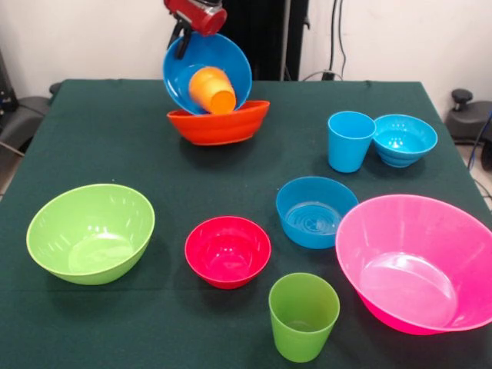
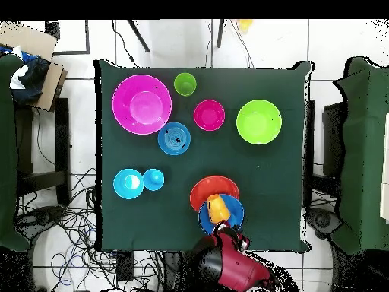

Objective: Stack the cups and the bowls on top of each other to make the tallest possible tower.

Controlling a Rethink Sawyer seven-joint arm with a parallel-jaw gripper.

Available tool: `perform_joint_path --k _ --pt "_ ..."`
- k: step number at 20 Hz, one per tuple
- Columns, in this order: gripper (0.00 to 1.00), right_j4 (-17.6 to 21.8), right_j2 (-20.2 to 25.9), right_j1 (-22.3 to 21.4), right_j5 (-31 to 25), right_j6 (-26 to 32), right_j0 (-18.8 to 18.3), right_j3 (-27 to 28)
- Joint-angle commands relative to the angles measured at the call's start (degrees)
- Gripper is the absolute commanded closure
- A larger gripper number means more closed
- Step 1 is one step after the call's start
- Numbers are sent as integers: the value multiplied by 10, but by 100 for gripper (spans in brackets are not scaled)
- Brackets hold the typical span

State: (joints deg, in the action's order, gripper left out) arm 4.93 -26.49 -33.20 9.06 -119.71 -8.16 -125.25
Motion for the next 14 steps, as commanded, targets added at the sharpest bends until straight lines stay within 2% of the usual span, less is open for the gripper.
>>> perform_joint_path --k 1,14 --pt "100 31 39 -15 -90 0 5 59" --pt "100 66 66 -25 -90 -4 -21 58"
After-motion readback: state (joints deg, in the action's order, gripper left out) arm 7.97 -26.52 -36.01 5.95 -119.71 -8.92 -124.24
